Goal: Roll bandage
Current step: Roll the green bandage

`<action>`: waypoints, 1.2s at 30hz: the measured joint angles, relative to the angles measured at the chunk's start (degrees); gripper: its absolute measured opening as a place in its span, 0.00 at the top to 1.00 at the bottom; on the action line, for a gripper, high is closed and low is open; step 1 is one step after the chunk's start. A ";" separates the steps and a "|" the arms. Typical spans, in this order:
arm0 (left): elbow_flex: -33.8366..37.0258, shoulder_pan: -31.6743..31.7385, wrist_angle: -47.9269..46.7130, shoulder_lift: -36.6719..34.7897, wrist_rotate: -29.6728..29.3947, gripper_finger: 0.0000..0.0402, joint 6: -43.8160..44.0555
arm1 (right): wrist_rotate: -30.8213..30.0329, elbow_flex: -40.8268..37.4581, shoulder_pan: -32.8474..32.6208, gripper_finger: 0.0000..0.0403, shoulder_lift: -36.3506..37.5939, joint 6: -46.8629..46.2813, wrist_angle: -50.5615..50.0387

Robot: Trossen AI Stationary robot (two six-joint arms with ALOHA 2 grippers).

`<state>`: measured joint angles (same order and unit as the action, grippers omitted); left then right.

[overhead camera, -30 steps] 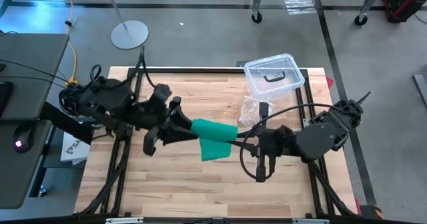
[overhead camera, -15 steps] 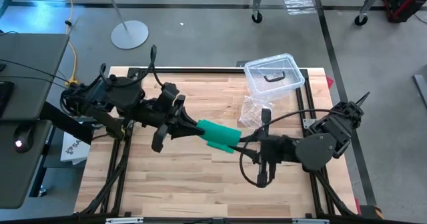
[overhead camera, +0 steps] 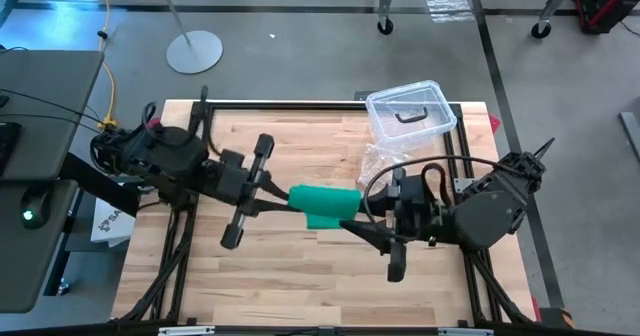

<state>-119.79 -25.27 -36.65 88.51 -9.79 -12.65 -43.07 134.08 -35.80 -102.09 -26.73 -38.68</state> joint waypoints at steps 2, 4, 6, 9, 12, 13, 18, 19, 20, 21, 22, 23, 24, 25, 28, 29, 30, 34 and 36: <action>0.00 -0.58 1.77 0.03 -0.15 0.98 -3.03 | -0.35 0.00 0.04 0.61 0.12 1.49 2.27; 0.00 -0.74 3.16 0.27 -0.17 0.97 -3.74 | -0.46 0.00 0.23 0.63 0.20 4.29 3.78; 0.00 -0.84 3.84 0.33 -0.44 0.95 -1.38 | -0.95 0.00 0.42 0.70 0.20 6.57 4.11; 0.00 -0.60 3.75 0.33 -0.12 0.89 6.44 | -1.66 0.00 0.59 0.86 0.22 10.40 4.18; 0.01 0.33 3.80 0.17 0.66 0.81 16.03 | -1.45 0.07 0.55 0.96 0.30 15.20 4.06; 0.04 0.65 3.78 0.03 1.02 0.78 19.51 | -1.63 0.07 0.55 0.96 0.31 16.71 3.86; 0.11 3.78 2.83 -0.93 2.43 0.67 42.89 | -1.98 0.11 0.59 0.96 0.29 24.53 1.04; 0.11 4.66 2.31 -1.08 2.73 0.66 48.08 | -1.35 0.11 0.62 0.97 0.29 27.22 0.13; 0.13 5.38 1.72 -1.26 3.19 0.65 52.22 | -0.41 0.11 0.68 0.98 0.23 30.29 -0.70; 0.13 5.97 1.12 -1.44 3.60 0.65 55.25 | 0.47 0.11 0.68 0.99 0.13 33.75 -1.44; 0.13 6.45 0.67 -1.63 4.01 0.64 57.11 | 1.19 0.11 0.63 0.99 -0.01 37.21 -2.13; 0.13 6.84 0.56 -1.78 4.69 0.64 58.06 | 1.58 0.12 0.49 0.98 -0.13 40.64 -2.77; 0.13 7.22 0.57 -1.81 5.54 0.64 58.64 | 1.65 0.13 0.34 0.98 -0.19 43.75 -3.55; 0.13 7.60 0.38 -1.81 6.44 0.65 59.04 | 1.78 0.13 0.24 0.97 -0.33 45.89 -4.53; 0.17 8.76 -0.40 -1.17 8.68 0.70 58.11 | 0.85 0.15 -0.01 0.95 -0.54 46.81 -5.78; 0.17 8.94 -0.38 -0.99 9.22 0.73 57.06 | 0.60 0.15 -0.15 0.95 -0.56 45.60 -5.59; 0.15 9.05 -0.40 -0.71 9.71 0.77 55.97 | 0.64 0.15 -0.19 0.95 -0.56 44.07 -5.35; 0.04 9.06 -1.02 0.31 11.69 0.94 51.10 | 1.00 0.09 -0.34 0.92 -0.57 38.17 -5.35; -0.04 9.04 -1.17 0.46 11.61 0.96 49.55 | 1.14 0.09 -0.32 0.90 -0.58 35.87 -5.36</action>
<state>-119.83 -16.23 -37.83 88.97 1.82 36.90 -41.93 134.17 -36.11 -102.67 9.14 -44.04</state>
